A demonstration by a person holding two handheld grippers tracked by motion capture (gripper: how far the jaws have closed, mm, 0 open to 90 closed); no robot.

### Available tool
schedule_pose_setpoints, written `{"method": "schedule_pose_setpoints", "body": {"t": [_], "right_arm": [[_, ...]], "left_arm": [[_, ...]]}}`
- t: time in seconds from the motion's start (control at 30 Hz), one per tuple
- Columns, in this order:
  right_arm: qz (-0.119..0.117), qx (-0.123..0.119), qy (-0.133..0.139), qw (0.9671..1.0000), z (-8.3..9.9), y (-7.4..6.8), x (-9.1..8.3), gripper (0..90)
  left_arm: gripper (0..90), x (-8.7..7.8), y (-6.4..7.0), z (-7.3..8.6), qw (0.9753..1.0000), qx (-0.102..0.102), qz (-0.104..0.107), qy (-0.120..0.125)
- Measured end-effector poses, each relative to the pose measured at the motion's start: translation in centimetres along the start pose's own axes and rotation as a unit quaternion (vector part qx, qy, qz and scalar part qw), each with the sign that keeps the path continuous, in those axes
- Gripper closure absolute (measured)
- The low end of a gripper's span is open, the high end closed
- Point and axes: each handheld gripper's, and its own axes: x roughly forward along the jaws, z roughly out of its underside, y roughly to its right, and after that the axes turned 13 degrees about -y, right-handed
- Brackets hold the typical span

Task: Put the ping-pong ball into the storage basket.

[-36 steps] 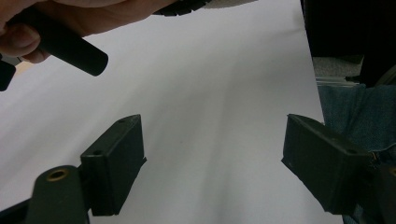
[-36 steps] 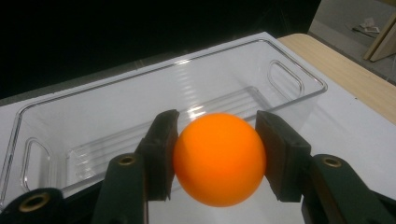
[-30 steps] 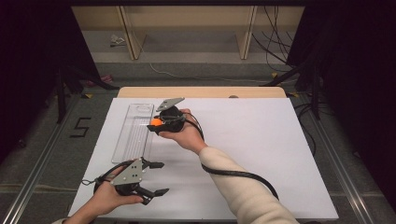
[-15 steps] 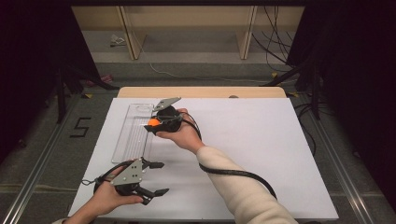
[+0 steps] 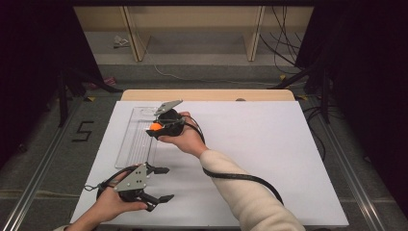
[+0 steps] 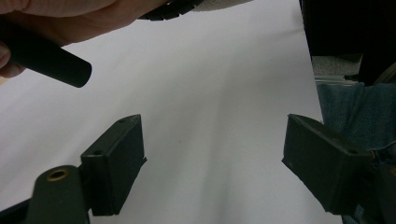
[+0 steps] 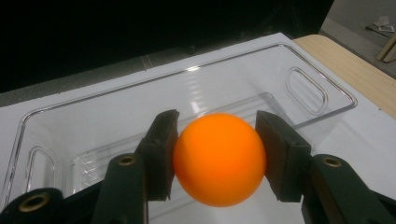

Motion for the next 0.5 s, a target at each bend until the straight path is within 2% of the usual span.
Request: {"method": "schedule_pose_setpoints", "body": {"t": [0.5], "right_arm": [[-0.010, -0.007, -0.007, 0.9999, -0.47, -0.48, 0.93, 51.3]], "left_arm": [[20.1, 0.01, 0.02, 0.00, 1.0000, 0.001, 0.000, 0.000]]}}
